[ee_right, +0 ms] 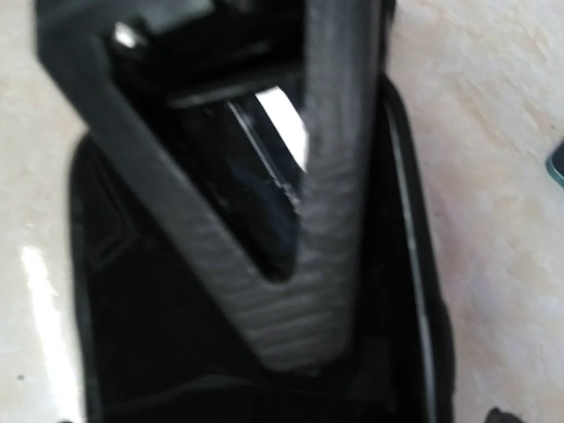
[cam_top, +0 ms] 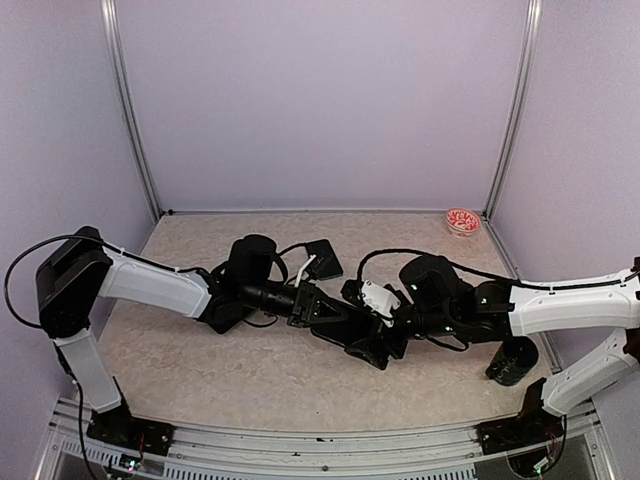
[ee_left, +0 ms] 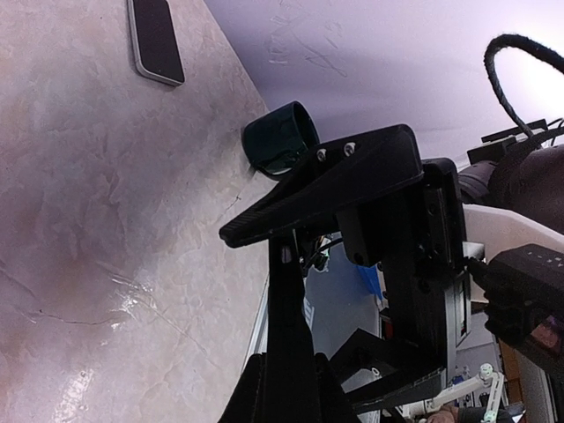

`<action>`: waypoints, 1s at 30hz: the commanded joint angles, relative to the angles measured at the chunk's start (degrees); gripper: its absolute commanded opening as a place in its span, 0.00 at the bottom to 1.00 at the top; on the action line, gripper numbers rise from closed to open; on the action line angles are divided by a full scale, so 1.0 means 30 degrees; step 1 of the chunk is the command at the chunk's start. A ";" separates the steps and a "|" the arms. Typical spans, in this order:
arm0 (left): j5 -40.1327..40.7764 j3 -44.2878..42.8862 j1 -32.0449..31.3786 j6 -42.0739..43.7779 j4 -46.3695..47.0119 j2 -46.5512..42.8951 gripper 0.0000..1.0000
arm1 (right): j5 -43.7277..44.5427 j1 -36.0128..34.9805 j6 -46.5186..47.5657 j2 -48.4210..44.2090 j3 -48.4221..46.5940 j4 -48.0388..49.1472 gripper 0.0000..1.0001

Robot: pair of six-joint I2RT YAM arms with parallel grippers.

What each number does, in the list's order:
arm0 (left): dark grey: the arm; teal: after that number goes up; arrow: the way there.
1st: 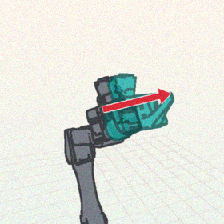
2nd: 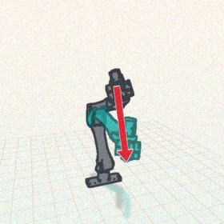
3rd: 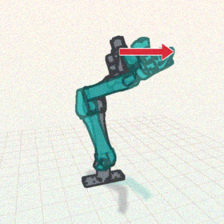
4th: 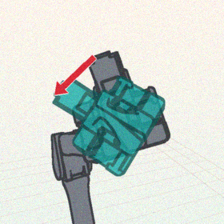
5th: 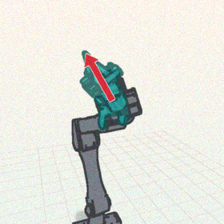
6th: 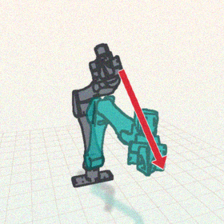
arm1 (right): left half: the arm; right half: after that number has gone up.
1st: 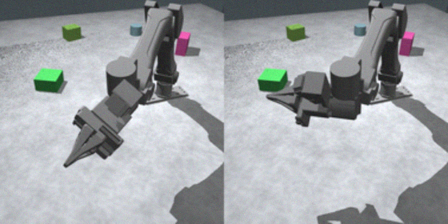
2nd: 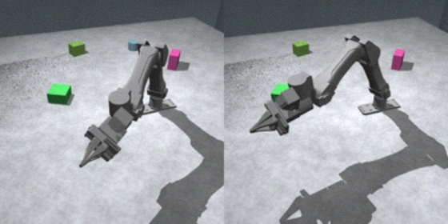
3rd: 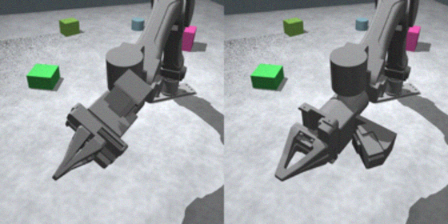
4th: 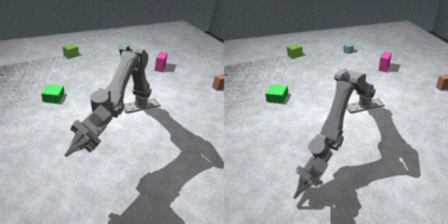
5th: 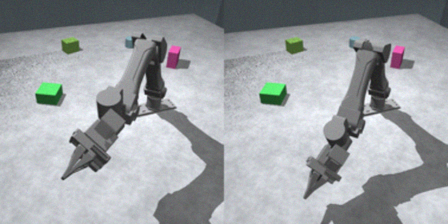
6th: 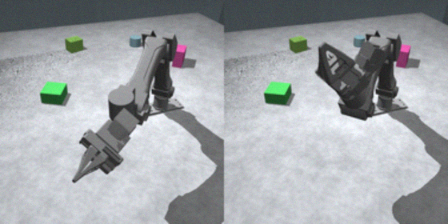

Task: Put the phone into the phone case
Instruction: Pass from the left arm to the right

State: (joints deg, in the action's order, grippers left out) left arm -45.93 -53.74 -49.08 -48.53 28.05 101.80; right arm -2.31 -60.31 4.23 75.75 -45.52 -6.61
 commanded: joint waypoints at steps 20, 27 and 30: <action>-0.0905 -0.0196 -0.0250 -0.0770 0.2724 0.0928 0.05 | 0.3676 -0.1330 0.0028 0.2465 -0.1823 -0.0610 1.00; -0.0949 0.0007 -0.0237 -0.0734 0.2850 0.0929 0.05 | 0.4108 -0.1341 -0.0005 0.2391 -0.1893 -0.0613 0.98; -0.0966 0.0065 -0.0222 -0.0752 0.2875 0.0952 0.05 | 0.4108 -0.1341 0.0053 0.2293 -0.1926 -0.0829 0.94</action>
State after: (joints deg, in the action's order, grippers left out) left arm -46.41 -53.71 -49.34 -50.35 32.25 104.57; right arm 7.79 -63.83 4.62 83.15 -49.89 -8.05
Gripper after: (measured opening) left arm 0.110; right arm 0.965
